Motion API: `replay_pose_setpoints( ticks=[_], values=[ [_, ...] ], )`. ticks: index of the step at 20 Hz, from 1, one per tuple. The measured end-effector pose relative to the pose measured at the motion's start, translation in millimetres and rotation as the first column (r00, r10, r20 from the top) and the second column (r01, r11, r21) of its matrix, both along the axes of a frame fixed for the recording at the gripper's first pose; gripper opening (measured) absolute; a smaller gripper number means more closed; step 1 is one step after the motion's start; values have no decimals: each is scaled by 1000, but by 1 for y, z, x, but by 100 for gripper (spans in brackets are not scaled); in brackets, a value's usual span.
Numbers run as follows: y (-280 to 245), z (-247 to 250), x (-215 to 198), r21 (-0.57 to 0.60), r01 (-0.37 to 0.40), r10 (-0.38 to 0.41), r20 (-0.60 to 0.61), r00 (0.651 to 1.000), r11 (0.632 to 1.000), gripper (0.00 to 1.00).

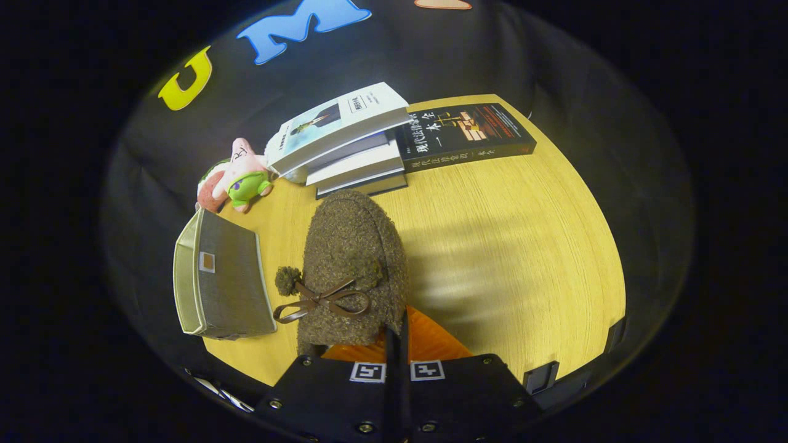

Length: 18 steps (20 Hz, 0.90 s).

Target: Open the storage box then place both shoes into the box .Put the left shoe in first, then the right shoe, with the right side of both shoes facing outward in a uniform manner.

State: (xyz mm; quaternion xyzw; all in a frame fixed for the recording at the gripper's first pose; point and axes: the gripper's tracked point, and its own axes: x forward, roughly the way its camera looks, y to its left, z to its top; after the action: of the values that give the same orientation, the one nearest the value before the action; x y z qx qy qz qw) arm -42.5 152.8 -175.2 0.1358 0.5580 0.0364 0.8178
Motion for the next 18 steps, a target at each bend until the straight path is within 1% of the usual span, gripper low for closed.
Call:
replay_pose_setpoints(
  ticks=[3,7,11,18],
  values=[
    [29,18,9,21,-34,34,19,999,999,1],
    [67,38,27,21,-114,112,67,991,993,0],
    [104,58,38,28,-149,146,93,985,988,0],
    [202,99,50,86,-261,246,156,957,961,0]
  ],
)
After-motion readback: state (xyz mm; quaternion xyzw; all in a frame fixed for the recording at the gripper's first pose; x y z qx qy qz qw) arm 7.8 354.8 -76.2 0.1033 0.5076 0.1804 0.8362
